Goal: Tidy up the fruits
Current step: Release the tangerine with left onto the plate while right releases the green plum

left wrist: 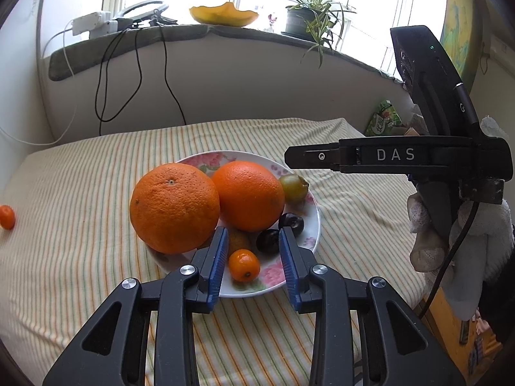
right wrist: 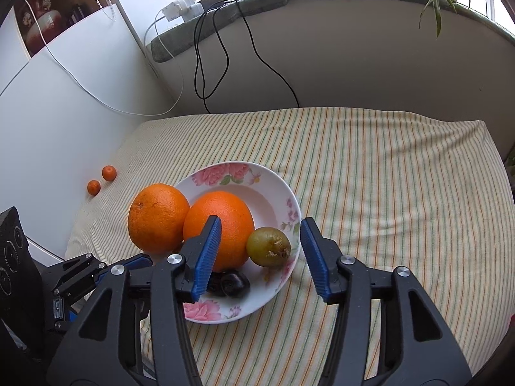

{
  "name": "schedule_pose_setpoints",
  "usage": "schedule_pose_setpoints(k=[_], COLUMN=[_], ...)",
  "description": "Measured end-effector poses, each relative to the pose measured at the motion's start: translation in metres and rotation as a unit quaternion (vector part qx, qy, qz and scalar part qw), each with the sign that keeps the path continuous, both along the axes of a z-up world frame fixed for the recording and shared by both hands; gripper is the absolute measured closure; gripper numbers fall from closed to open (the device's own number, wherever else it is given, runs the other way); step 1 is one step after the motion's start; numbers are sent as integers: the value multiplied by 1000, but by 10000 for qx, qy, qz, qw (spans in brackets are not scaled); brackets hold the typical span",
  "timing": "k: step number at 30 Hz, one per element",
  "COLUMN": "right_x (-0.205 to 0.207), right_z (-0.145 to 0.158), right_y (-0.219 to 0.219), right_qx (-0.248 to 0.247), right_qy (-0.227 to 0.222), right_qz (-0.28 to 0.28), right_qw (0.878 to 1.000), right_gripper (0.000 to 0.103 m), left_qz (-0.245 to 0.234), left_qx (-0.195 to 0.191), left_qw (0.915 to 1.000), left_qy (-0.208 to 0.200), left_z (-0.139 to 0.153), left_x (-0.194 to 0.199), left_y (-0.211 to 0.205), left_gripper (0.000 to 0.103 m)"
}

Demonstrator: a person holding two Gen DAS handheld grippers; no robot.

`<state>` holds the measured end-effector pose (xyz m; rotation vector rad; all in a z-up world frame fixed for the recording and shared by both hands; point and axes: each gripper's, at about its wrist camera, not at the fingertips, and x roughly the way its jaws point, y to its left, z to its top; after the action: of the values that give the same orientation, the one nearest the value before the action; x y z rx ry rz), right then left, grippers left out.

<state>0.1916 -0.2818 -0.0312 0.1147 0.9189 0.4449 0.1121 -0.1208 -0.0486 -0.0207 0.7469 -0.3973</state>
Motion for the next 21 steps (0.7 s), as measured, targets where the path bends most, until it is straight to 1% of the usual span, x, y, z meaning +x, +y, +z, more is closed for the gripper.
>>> schedule_pose_setpoints(k=[1, 2, 3, 4, 10, 11, 12, 17, 21], right_x=[-1, -2, -4, -5, -12, -13, -14, -19, -22], right_z=[2, 3, 5, 7, 18, 20, 21, 27, 32], right_y=[0, 0, 0, 1, 4, 5, 5, 10, 16], right_qx=[2, 9, 15, 12, -54, -53, -54, -152, -191], right_qy=[-18, -46, -88, -144, -384, -413, -439, -587, -680], right_qz=[-2, -5, -5, -12, -30, -38, -41, -42, -17], right_qw=[10000, 10000, 10000, 9999, 9992, 9991, 9990, 9982, 9975], right_gripper=[46, 42, 35, 30, 17, 16, 15, 14, 14], left_qz=[13, 25, 33, 43, 123, 143, 163, 313, 387], left_qx=[-3, 0, 2, 0, 3, 7, 5, 33, 47], left_qw=[10000, 10000, 10000, 10000, 9999, 9998, 9998, 9993, 9989], left_qy=[-17, -36, -53, -65, -105, -112, -120, -180, -244], left_z=[1, 2, 3, 3, 6, 7, 8, 13, 18], left_x=[-1, -2, -3, -3, -5, -6, -7, -9, -12], left_y=[1, 1, 2, 2, 8, 9, 11, 19, 27], left_gripper=[66, 61, 58, 58, 42, 38, 36, 32, 32])
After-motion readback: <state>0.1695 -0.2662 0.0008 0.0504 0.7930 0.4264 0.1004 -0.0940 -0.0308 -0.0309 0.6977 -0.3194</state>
